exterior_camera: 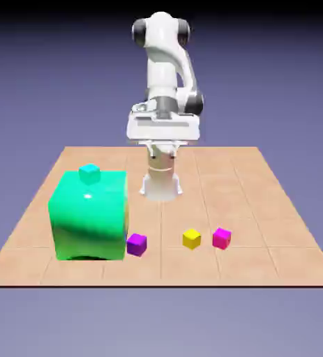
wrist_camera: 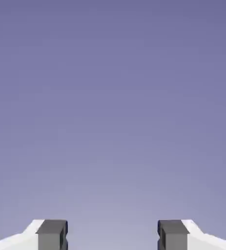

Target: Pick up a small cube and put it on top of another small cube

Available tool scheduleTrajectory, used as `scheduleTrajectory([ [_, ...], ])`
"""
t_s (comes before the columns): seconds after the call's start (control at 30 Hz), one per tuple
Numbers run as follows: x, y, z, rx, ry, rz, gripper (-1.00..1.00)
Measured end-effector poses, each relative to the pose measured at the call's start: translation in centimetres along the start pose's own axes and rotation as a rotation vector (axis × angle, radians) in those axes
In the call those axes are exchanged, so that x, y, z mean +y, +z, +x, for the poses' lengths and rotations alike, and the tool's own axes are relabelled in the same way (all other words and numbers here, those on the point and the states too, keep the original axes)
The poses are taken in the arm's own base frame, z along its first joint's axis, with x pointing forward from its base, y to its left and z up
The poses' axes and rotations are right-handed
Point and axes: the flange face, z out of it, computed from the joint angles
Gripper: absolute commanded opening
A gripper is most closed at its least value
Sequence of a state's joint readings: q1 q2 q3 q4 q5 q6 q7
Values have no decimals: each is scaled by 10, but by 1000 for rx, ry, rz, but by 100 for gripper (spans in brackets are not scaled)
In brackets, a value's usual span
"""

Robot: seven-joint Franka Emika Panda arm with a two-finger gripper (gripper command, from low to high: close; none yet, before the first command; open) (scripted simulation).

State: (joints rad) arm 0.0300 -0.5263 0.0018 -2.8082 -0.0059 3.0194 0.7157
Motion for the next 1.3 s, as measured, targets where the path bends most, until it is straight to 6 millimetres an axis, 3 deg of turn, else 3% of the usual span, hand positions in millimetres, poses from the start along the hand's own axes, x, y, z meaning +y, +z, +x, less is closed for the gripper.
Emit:
scheduleTrajectory([
  [0.27, 11, 98, -97, -356, -319, -179, 0],
  [0.53, 47, 161, -213, -726, -659, -322, 0],
  [0.6, 48, 162, -212, -728, -655, -325, 0],
  [0.83, 81, 211, -247, -728, -654, -326, 0],
  [0.87, 82, 212, -248, -728, -654, -326, -100],
  [0.93, 82, 212, -248, -728, -654, -326, -100],
  [1.17, 49, 163, -213, -728, -654, -326, -100],
  [1.27, 57, 167, -209, -743, -621, -360, -100],
  [1.3, 54, 168, -192, -737, -614, -377, -100],
])
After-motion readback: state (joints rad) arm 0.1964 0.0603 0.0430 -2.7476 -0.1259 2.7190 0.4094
